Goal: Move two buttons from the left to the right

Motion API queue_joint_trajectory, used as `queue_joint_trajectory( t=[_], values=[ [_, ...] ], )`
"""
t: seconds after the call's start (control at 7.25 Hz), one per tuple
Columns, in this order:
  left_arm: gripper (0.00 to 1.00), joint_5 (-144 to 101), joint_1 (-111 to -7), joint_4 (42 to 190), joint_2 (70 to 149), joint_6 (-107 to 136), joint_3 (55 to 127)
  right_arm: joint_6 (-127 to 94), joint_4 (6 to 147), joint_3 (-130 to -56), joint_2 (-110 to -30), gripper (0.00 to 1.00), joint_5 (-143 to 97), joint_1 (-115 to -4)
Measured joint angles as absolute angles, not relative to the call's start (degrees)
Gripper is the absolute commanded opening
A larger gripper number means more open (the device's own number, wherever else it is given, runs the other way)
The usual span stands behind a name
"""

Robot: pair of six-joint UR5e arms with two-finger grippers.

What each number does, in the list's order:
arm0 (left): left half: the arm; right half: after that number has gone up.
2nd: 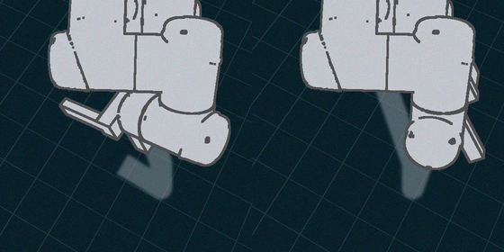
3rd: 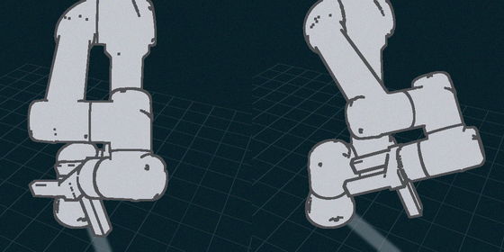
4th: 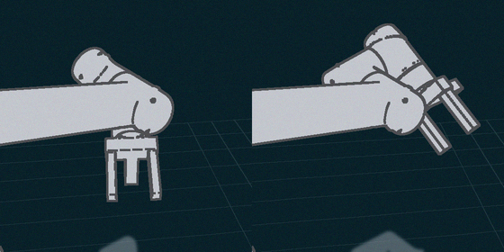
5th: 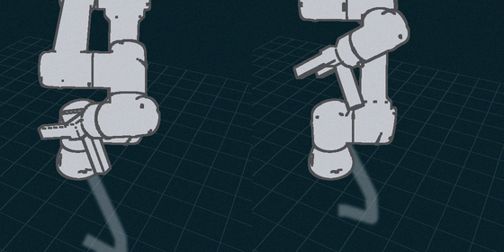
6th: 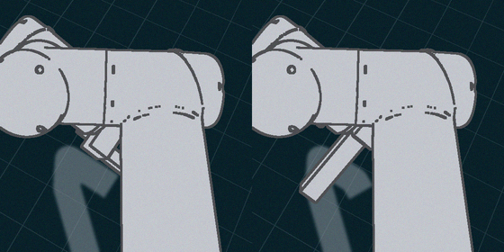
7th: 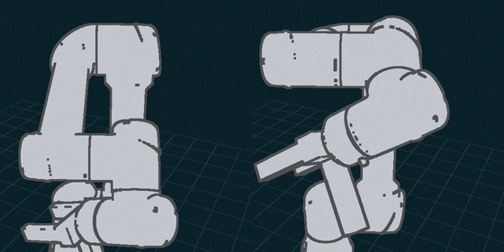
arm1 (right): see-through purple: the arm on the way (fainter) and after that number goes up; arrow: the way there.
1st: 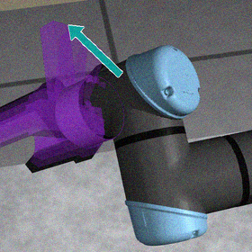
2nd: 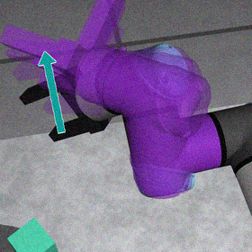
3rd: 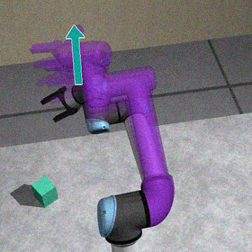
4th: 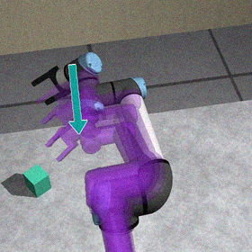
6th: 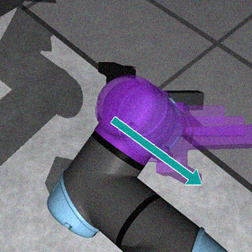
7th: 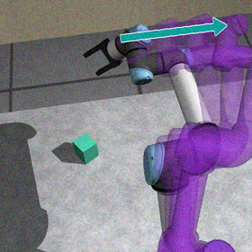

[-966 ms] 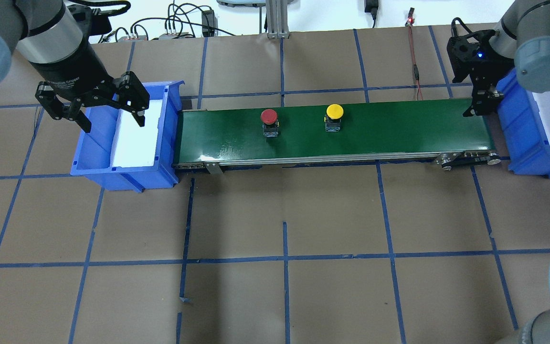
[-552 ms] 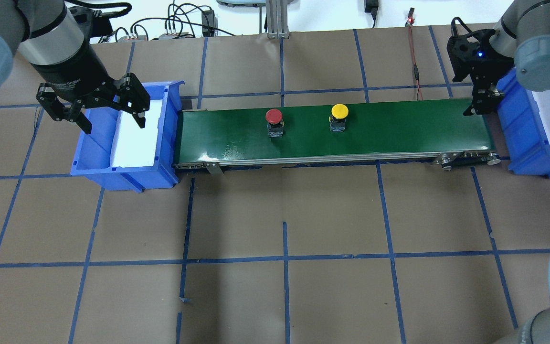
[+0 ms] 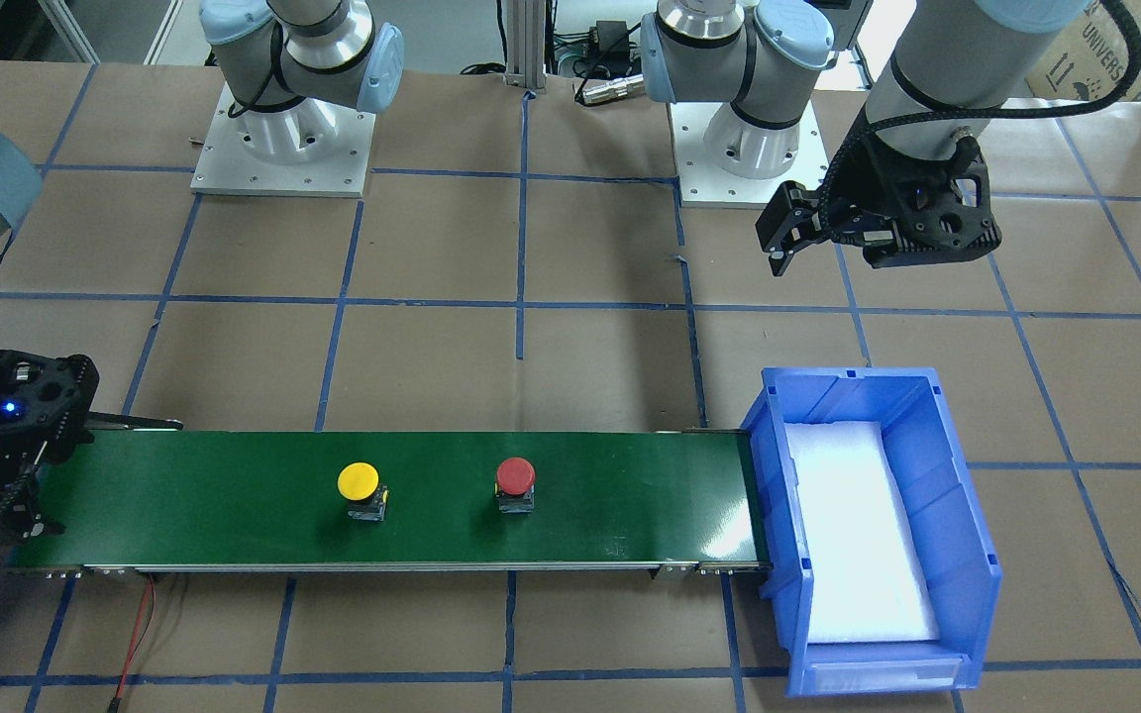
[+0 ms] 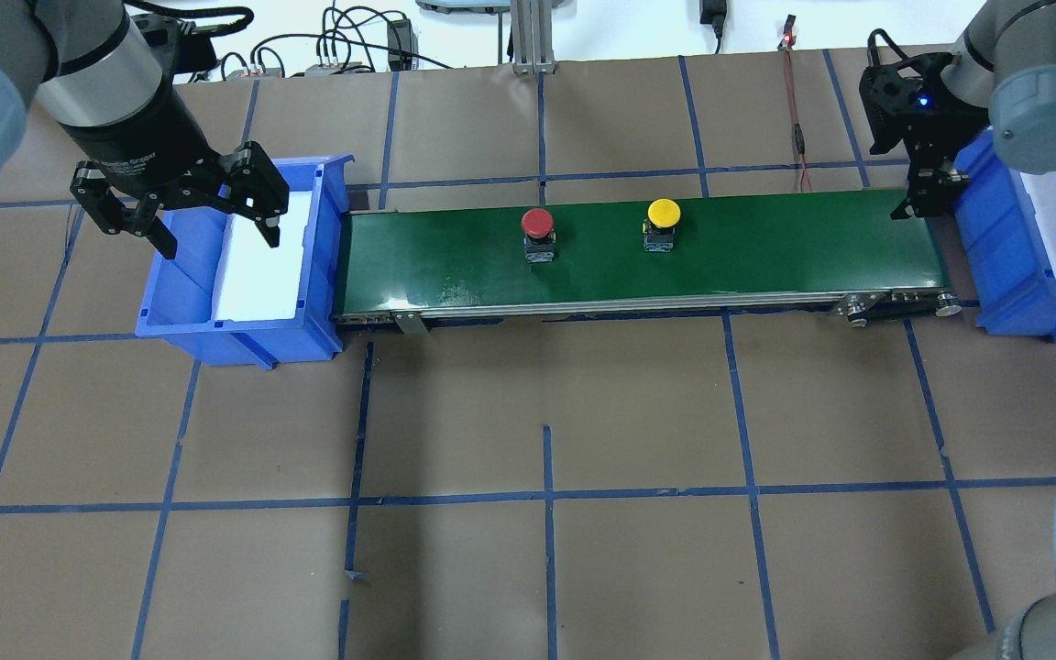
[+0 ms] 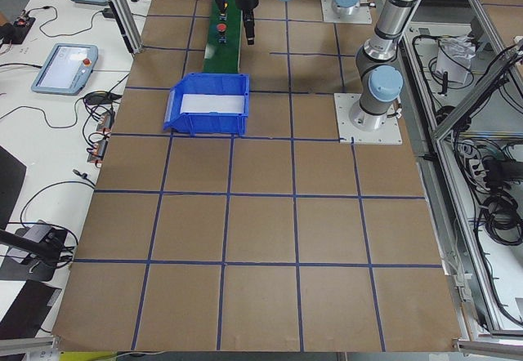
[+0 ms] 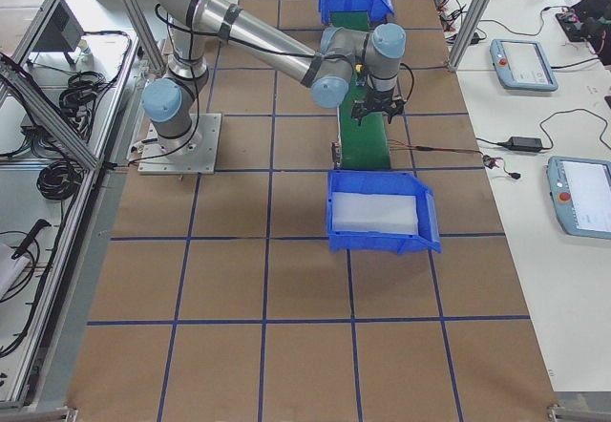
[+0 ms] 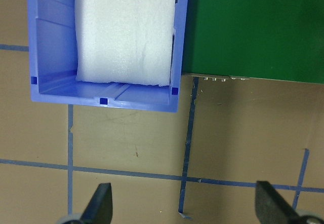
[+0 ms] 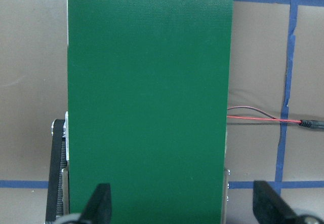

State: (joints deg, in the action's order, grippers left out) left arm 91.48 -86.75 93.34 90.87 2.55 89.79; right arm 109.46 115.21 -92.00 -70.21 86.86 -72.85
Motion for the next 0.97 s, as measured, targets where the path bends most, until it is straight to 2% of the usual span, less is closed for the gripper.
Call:
queue_joint_trajectory(
  t=[0.97],
  values=[
    [1.00,91.4,-86.7,93.3,91.2,2.7,89.9,108.7,113.7,-91.9,-70.2,1.00,86.9,-72.9]
  ],
)
